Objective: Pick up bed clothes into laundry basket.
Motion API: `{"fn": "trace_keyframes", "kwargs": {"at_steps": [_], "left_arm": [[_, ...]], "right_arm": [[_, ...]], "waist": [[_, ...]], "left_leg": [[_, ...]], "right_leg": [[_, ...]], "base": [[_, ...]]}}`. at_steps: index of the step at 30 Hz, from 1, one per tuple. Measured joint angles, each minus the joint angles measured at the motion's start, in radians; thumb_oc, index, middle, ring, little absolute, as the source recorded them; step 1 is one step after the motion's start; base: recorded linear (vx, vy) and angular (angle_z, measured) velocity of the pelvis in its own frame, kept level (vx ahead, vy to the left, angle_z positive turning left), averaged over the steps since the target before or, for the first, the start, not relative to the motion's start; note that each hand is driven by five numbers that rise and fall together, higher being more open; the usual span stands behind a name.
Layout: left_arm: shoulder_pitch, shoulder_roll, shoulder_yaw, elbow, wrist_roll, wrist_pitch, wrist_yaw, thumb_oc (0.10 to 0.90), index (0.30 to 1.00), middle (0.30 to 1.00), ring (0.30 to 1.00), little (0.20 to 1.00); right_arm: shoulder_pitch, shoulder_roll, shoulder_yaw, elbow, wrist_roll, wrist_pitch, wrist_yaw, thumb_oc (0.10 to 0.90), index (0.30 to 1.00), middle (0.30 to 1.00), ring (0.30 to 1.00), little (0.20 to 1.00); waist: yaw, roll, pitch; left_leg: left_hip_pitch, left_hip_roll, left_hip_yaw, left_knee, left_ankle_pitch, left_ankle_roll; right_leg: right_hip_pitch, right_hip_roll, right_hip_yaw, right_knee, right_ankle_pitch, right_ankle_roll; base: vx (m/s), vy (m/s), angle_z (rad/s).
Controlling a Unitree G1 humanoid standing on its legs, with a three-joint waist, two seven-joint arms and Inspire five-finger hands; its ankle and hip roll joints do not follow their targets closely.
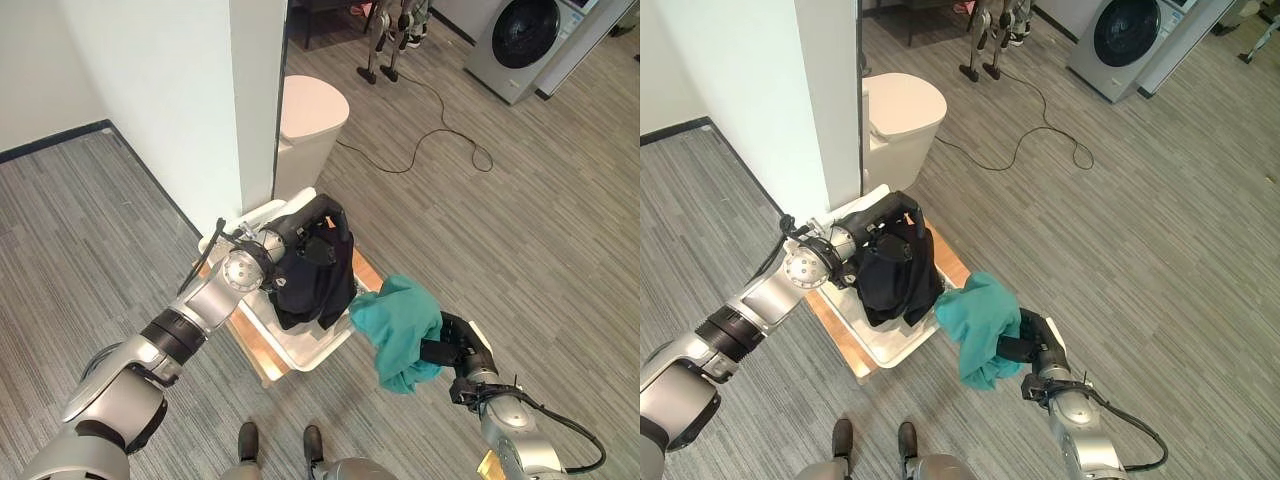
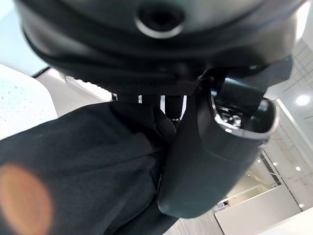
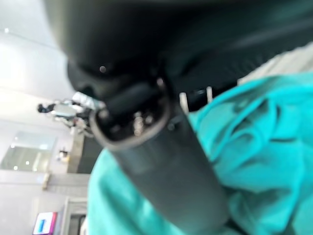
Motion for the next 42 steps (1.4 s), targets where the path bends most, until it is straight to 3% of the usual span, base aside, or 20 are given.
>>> {"fn": "trace_keyframes", "kwargs": {"at_steps": [13,21,27,33,34,36,40,42], "left_arm": [[0.000,0.063,0.087,-0.017,0.015,0.001,0.005,0.800,0.900,0.900,0.900,0.900],[0.018,0.120,0.110,-0.193,-0.063,0.000,0.004,0.800,0.900,0.900,0.900,0.900],[0.069,0.174,0.243,-0.339,-0.146,-0.031,0.025,0.800,0.900,0.900,0.900,0.900],[0.309,0.204,0.497,-0.472,-0.236,-0.071,0.050,0.800,0.900,0.900,0.900,0.900],[0.452,0.204,0.621,-0.519,-0.266,-0.086,0.044,0.800,0.900,0.900,0.900,0.900],[0.622,0.179,0.743,-0.552,-0.302,-0.103,0.047,0.800,0.900,0.900,0.900,0.900],[0.788,0.182,0.798,-0.495,-0.381,-0.099,0.047,0.800,0.900,0.900,0.900,0.900],[0.874,0.176,0.845,-0.498,-0.394,-0.099,0.037,0.800,0.900,0.900,0.900,0.900]], "right_arm": [[0.004,0.000,-0.003,0.000,-0.016,0.008,0.001,0.400,0.300,0.300,0.300,0.300],[0.004,0.000,-0.016,0.001,-0.026,0.010,0.001,0.400,0.300,0.300,0.300,0.300],[0.005,-0.008,-0.043,0.005,-0.032,0.011,0.000,0.400,0.300,0.300,0.300,0.300],[0.021,-0.046,-0.133,-0.002,-0.041,0.013,0.002,0.400,0.300,0.300,0.300,0.300],[0.021,-0.114,-0.143,-0.020,-0.058,0.020,0.013,0.400,0.300,0.300,0.300,0.300],[0.031,-0.194,-0.202,-0.033,-0.068,0.019,0.018,0.400,0.300,0.300,0.300,0.300],[0.012,-0.291,-0.341,-0.002,-0.069,0.006,-0.015,0.400,0.300,0.300,0.300,0.300],[-0.007,-0.335,-0.345,-0.024,-0.069,0.002,-0.003,0.400,0.300,0.300,0.300,0.300]], "waist": [[0.012,0.029,-0.005],[0.023,0.040,-0.003],[0.042,0.057,-0.005],[0.063,0.068,-0.007],[0.060,0.069,-0.007],[0.063,0.072,-0.006],[0.122,0.063,-0.005],[0.137,0.057,-0.005]], "left_leg": [[0.002,0.000,-0.008,0.000,0.002,0.002],[-0.001,-0.001,-0.027,0.000,0.005,0.000],[-0.004,-0.003,-0.040,0.000,0.006,-0.002],[-0.008,-0.003,-0.052,0.000,0.006,-0.002],[-0.008,-0.005,-0.053,-0.001,0.004,-0.002],[-0.008,-0.006,-0.053,-0.001,0.003,-0.001],[-0.008,-0.007,-0.058,0.000,0.002,0.000],[-0.006,-0.007,-0.060,0.000,0.004,-0.001]], "right_leg": [[0.006,0.000,-0.006,0.000,0.001,-0.002],[0.010,0.000,-0.028,0.000,0.001,-0.002],[0.014,0.000,-0.037,-0.001,0.001,-0.002],[0.013,0.001,-0.049,-0.001,0.001,-0.002],[0.013,-0.001,-0.052,-0.001,0.001,-0.002],[0.014,-0.002,-0.052,-0.001,0.001,-0.002],[0.015,-0.002,-0.056,-0.001,0.001,-0.002],[0.018,-0.002,-0.057,-0.001,0.001,-0.002]], "base": [[0.00,-0.003,0.01],[-0.02,-0.010,0.07],[-0.01,-0.001,0.04],[-0.01,0.000,0.06],[0.00,0.000,0.00],[0.04,0.002,0.04],[-0.02,-0.009,0.06],[0.04,-0.013,0.04]]}}
